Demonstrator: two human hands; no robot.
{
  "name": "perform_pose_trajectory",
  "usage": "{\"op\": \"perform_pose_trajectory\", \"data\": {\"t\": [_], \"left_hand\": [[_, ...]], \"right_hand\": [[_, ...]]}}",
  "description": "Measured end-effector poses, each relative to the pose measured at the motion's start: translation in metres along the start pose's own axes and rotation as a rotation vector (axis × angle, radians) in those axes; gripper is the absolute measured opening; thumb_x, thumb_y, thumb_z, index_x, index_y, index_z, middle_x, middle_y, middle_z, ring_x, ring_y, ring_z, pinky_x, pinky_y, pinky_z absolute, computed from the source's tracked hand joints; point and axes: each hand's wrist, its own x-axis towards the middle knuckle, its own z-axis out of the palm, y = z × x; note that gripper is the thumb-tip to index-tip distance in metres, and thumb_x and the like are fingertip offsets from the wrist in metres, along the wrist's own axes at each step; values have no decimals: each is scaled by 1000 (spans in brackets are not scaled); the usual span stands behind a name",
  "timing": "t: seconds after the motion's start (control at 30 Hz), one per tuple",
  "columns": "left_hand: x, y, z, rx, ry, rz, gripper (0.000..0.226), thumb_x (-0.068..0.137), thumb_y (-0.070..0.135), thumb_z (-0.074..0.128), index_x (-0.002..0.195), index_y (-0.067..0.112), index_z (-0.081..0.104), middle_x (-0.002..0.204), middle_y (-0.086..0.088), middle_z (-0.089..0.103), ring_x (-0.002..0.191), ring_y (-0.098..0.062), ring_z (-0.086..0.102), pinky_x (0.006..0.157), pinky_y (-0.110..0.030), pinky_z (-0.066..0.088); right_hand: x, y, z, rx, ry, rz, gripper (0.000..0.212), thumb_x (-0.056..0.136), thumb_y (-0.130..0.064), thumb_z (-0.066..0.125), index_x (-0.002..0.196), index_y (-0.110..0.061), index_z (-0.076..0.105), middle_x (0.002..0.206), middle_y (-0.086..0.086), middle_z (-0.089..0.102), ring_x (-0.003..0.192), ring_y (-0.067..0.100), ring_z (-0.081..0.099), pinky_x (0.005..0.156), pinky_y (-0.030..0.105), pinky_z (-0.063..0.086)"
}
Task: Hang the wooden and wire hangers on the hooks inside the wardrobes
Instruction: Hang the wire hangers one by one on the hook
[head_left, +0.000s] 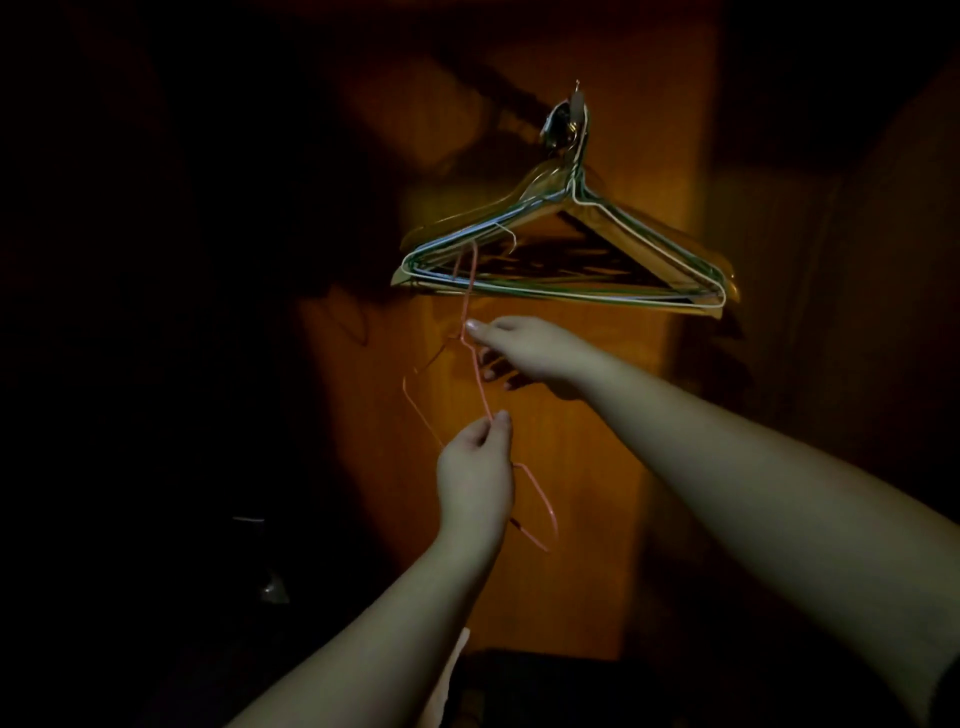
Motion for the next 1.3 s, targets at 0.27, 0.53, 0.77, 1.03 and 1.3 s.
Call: {"op": "perform_pose_trajectory", "data": {"t": [0.27,0.53,0.77,1.03,1.3], "left_hand": [[-7,-19,13,89,-57,-18,24,101,33,50,79,36,59,74,-5,60,62,-8,50,56,-24,37],[4,-9,17,311,-205,103,33,101,42,45,98,18,68,91,1,65,79,-11,58,75,-35,48],[60,22,-9,627,65,515,28,98,33,53,115,14,64,116,-2,54,114,-19,46,100,-38,38],[110,69,-8,885,-16,610,36,100,42,44,129,24,57,122,3,62,113,-16,55,97,-38,37],[137,123,4,803,59,702,27,101,31,49,121,24,65,106,1,66,85,-13,56,60,-29,44]], "right_hand": [[1,11,28,268,65,65,28,102,-32,49,118,-10,52,83,2,58,64,11,55,53,22,48],[-2,24,3,80,225,-25,23,102,-33,47,97,-15,60,70,0,49,58,14,44,50,28,38],[-25,25,-63,-143,350,-124,29,101,-37,46,98,-19,69,66,-13,48,58,3,41,53,23,29],[-37,8,-128,-223,467,-181,32,101,-45,44,91,-26,69,69,-14,54,64,3,48,57,25,33],[-18,-28,-165,-170,550,-267,36,100,-46,46,99,-21,71,80,0,63,74,13,55,67,32,41]]}}
